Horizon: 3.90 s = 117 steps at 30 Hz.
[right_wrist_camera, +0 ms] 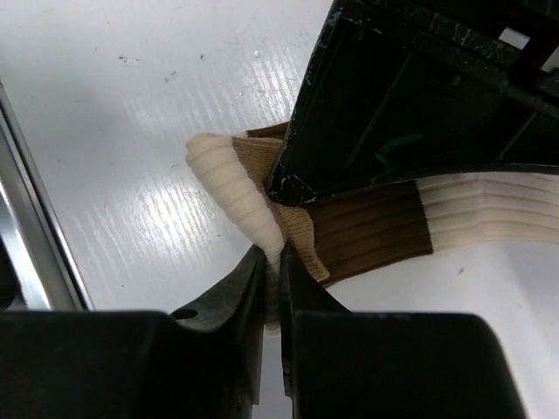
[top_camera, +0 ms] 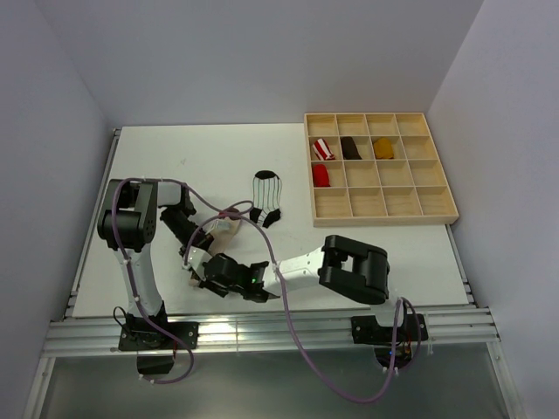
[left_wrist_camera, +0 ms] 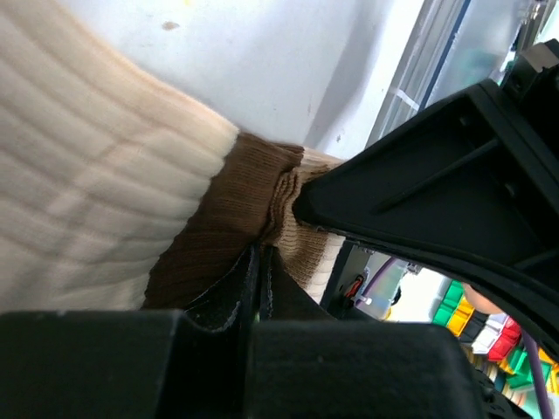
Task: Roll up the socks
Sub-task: Roll the sock at the center of the board.
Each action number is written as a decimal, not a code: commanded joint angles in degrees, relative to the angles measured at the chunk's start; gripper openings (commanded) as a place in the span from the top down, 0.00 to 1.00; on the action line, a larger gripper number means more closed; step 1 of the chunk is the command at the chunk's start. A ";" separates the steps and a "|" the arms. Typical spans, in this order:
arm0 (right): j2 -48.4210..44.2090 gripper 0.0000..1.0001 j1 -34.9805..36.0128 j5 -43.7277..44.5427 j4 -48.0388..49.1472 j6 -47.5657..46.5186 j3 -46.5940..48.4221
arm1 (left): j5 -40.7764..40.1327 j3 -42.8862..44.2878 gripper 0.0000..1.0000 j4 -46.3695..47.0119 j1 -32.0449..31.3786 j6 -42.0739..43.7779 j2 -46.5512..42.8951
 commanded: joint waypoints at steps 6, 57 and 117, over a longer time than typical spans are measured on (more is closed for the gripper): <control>0.77 1.00 -3.12 -9.47 -7.97 9.34 1.78 | 3.19 3.71 0.91 9.28 0.87 -4.75 -5.03; 16.68 1.00 -23.60 -54.12 -21.86 34.04 20.06 | 7.95 -13.07 0.55 18.51 7.65 9.83 -34.13; -12.49 0.60 -26.24 -28.64 2.99 38.88 -13.05 | -6.38 -9.82 1.00 26.77 4.04 -5.63 -11.28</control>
